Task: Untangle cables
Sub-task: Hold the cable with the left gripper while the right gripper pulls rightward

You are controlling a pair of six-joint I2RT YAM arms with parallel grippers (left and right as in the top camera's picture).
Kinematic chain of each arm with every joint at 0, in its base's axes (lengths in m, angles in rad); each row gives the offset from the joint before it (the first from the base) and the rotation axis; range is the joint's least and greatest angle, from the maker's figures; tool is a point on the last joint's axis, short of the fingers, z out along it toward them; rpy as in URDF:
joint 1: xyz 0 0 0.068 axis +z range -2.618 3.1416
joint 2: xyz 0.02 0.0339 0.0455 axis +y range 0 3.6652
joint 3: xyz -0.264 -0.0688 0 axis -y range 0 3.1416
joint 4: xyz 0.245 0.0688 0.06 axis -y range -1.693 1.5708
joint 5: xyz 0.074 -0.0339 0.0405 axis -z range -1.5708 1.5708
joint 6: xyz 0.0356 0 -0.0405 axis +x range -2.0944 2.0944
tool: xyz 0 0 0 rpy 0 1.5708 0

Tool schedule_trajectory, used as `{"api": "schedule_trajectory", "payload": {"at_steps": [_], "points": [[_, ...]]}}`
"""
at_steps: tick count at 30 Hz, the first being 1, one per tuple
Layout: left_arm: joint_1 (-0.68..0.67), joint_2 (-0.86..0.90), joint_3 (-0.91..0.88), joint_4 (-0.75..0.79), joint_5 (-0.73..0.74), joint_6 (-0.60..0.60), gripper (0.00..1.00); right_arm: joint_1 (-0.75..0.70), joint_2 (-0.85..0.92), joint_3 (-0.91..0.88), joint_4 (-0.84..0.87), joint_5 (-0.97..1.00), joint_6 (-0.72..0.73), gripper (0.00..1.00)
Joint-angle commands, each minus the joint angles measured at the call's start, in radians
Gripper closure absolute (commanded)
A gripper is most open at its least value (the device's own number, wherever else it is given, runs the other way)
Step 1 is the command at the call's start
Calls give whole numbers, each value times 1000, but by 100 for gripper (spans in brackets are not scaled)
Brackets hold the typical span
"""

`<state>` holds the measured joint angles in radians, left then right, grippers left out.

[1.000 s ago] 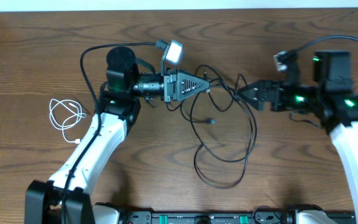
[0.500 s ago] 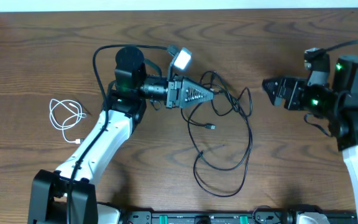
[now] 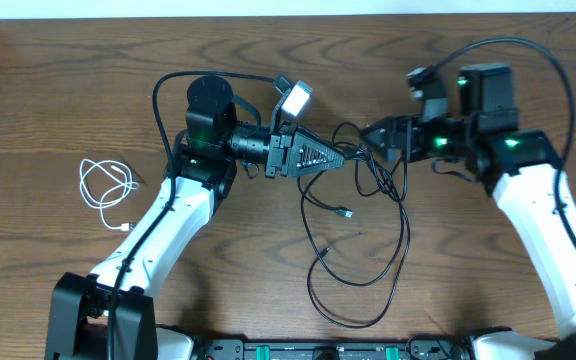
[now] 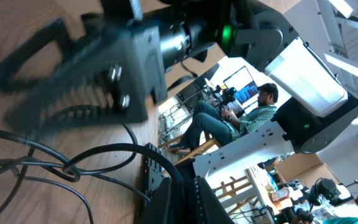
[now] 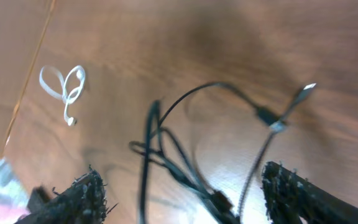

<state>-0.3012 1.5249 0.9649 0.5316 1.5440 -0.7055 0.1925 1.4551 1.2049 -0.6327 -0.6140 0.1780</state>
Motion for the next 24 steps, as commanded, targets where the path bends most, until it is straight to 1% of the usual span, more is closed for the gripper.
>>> {"api": "schedule_trajectory", "payload": {"at_steps": [1, 2, 3, 5, 6, 8, 9, 12, 13, 15, 16, 19, 24], "points": [[0, -10, 18, 9, 27, 18, 92, 63, 37, 10, -8, -43, -45, 31], [0, -10, 18, 9, 27, 18, 92, 78, 46, 10, -14, -39, -64, 42], [0, -10, 18, 9, 27, 18, 92, 93, 56, 10, -26, -12, -75, 57], [0, -10, 18, 8, 27, 18, 92, 109, 69, 10, -60, 118, -71, 84], [0, -10, 18, 8, 27, 17, 92, 110, 72, 10, -82, 225, -47, 99], [0, -10, 18, 8, 27, 17, 92, 101, 72, 10, -106, 398, 28, 99], [0, -10, 18, 8, 27, 18, 92, 83, 65, 14, -113, 524, 80, 99], [2, -10, 18, 8, 27, 18, 92, 19, 41, 31, -121, 779, 183, 99], [2, -10, 18, 8, 27, 18, 92, -12, 30, 41, -134, 855, 229, 99], [3, -10, 18, 8, 27, 18, 92, -91, 4, 58, -167, 944, 322, 99], [3, -10, 18, 8, 27, 18, 92, -158, -14, 61, -187, 959, 380, 99], [3, -10, 18, 8, 27, 22, 93, -299, -34, 61, -229, 925, 463, 99], [28, -10, 18, 8, 27, 41, 92, -499, -35, 61, -264, 758, 435, 99]]}}
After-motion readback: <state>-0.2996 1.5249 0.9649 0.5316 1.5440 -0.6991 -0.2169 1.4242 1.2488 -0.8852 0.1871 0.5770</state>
